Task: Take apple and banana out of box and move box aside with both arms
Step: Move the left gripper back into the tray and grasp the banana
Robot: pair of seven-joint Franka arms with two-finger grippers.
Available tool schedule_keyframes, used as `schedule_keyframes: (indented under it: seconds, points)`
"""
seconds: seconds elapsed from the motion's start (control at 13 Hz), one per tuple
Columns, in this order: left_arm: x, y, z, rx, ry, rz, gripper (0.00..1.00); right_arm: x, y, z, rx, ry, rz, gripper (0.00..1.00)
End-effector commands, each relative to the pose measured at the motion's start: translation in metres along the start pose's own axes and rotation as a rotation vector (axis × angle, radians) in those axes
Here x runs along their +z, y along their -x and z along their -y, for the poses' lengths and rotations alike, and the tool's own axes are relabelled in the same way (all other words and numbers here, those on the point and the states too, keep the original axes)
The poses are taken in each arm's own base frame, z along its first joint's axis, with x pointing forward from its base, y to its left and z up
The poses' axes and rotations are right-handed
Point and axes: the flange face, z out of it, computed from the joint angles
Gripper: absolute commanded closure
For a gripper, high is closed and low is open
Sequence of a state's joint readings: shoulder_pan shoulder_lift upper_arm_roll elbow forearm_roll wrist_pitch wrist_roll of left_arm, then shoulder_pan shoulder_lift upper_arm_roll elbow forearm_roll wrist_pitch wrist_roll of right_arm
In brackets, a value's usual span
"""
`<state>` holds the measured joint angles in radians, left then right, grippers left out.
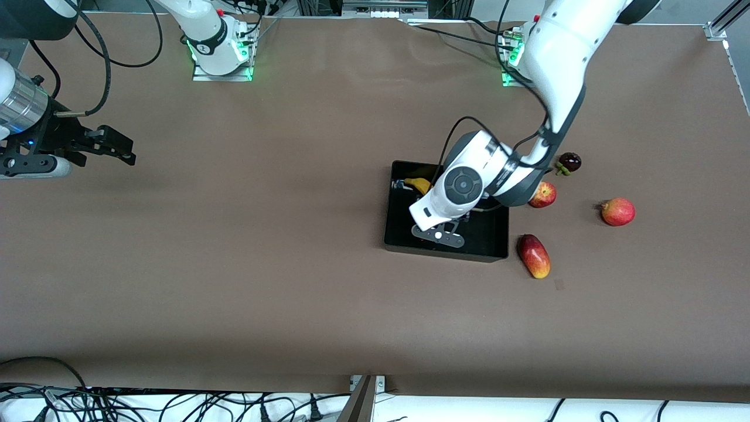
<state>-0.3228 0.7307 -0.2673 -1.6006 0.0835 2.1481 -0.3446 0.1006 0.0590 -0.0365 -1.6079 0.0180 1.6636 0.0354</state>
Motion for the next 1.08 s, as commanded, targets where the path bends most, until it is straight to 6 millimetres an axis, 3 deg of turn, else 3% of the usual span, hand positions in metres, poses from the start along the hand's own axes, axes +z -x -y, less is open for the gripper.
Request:
schedule_keyframes:
  seconds: [0.0, 0.15, 0.23, 0.31, 0.38, 0.69, 0.85, 1.0]
  points:
    - [0.019, 0.003, -0.011, 0.026, -0.003, 0.026, 0.00, -0.005, -0.001, 0.000, 0.010, -0.003, -0.006, 0.00]
    - [0.030, 0.004, -0.015, 0.034, 0.012, -0.008, 0.00, -0.005, -0.001, 0.000, 0.010, -0.004, -0.006, 0.00]
    - [0.034, 0.005, -0.013, 0.035, 0.015, -0.015, 0.52, -0.004, -0.001, 0.000, 0.010, -0.003, -0.005, 0.00]
    - [0.039, 0.006, -0.013, 0.037, 0.013, -0.008, 0.89, -0.005, -0.001, 0.000, 0.010, -0.003, -0.006, 0.00]
    - [0.040, 0.006, -0.009, 0.034, 0.014, -0.004, 1.00, -0.005, -0.001, 0.000, 0.010, -0.003, -0.006, 0.00]
    - [0.025, 0.003, 0.005, 0.013, 0.005, 0.011, 1.00, -0.005, -0.001, 0.000, 0.010, -0.003, -0.006, 0.00]
    - [-0.002, 0.006, 0.010, 0.006, -0.011, 0.025, 1.00, -0.005, -0.001, 0.000, 0.010, -0.003, -0.006, 0.00]
    - [-0.043, 0.012, 0.019, -0.008, -0.027, 0.033, 1.00, -0.005, -0.001, 0.000, 0.010, -0.003, -0.006, 0.00]
